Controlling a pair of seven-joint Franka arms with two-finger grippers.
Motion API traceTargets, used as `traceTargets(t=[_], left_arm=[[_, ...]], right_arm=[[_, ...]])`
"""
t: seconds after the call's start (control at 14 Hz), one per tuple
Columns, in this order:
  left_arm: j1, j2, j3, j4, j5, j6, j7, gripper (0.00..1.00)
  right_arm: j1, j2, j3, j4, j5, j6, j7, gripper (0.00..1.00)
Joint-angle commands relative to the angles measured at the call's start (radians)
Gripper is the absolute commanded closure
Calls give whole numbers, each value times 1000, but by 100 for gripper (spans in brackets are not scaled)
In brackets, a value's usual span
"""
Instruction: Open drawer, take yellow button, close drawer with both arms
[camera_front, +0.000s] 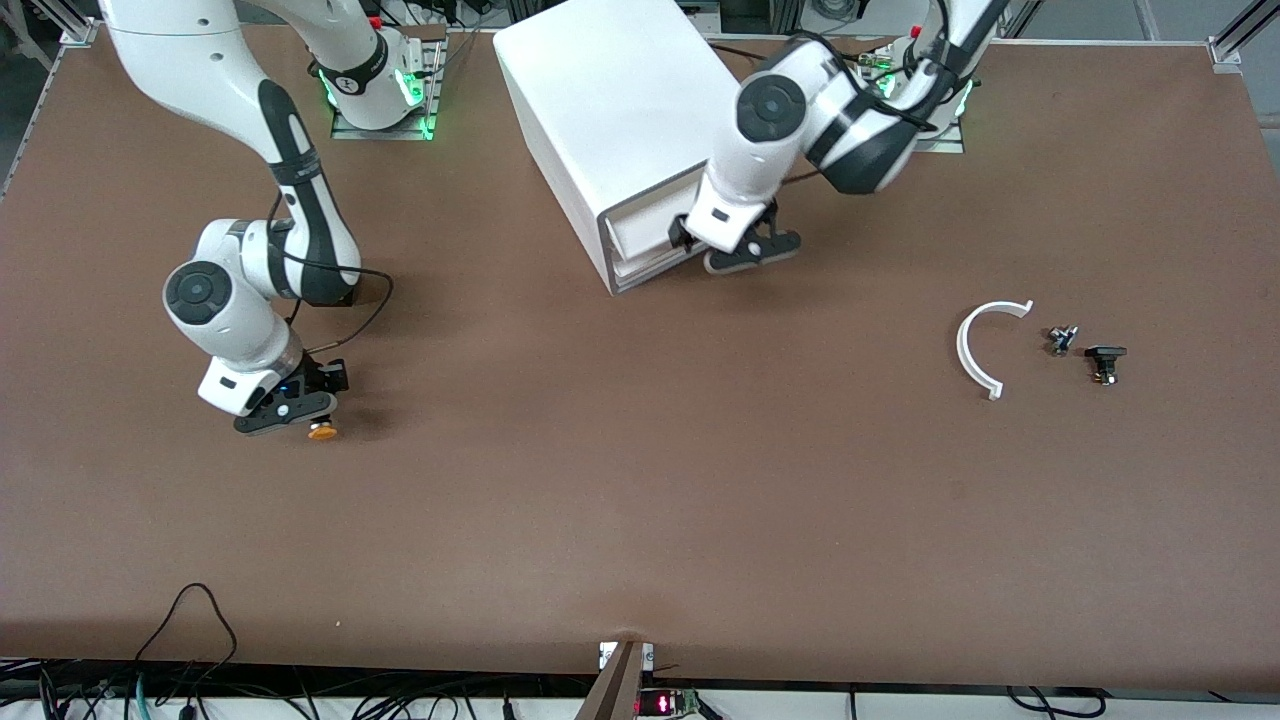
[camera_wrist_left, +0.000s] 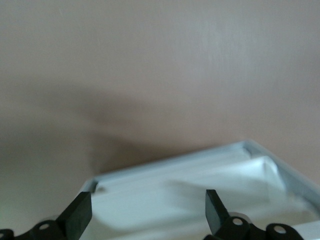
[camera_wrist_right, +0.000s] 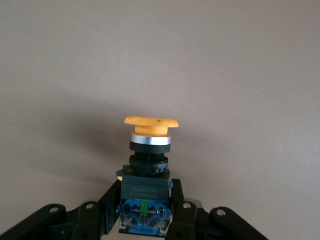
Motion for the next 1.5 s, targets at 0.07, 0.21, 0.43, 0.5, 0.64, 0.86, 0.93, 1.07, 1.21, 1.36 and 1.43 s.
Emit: traceTargets(t=[0.07,0.21,0.43,0.5,0.64,0.86,0.93,1.07,1.21,1.36,1.43], left_arm=[[11,-30,-38,-42,-58,-21,4,0],[54,-39,-37,-38,-65,-20,6,0],[128,-68,-23,-19,-62,6,27,0],[181,-80,-11,10,-48,8,49,0],[226,-109,64,56,-42,-1,215,0],[254,-200,220,90,-43,-81,536,0],[260,-229,256,110,-48,-131,637,0],[260,-276,346,165,-45,-232,803,0],[258,-338,443,212,-42,-373,918,0],[258,-344,463,234,15,-424,923,0],[258,-350,465,240,47,-467,925,0]], right_arm=[[-176,-35,149,-48,15,31,-95,72],[-213,-32,166,-72,15,68,-130,72],[-229,-32,168,-95,15,93,-151,66],[-229,-37,170,-92,18,90,-139,36],[-229,-47,183,-77,21,61,-98,0],[-229,-89,202,16,21,-129,25,0],[-227,-103,203,56,21,-191,49,0],[-227,-123,205,145,23,-329,114,0],[-221,-129,222,286,21,-515,256,0],[-209,-129,229,401,21,-669,363,0],[-195,-129,242,459,21,-737,432,0]])
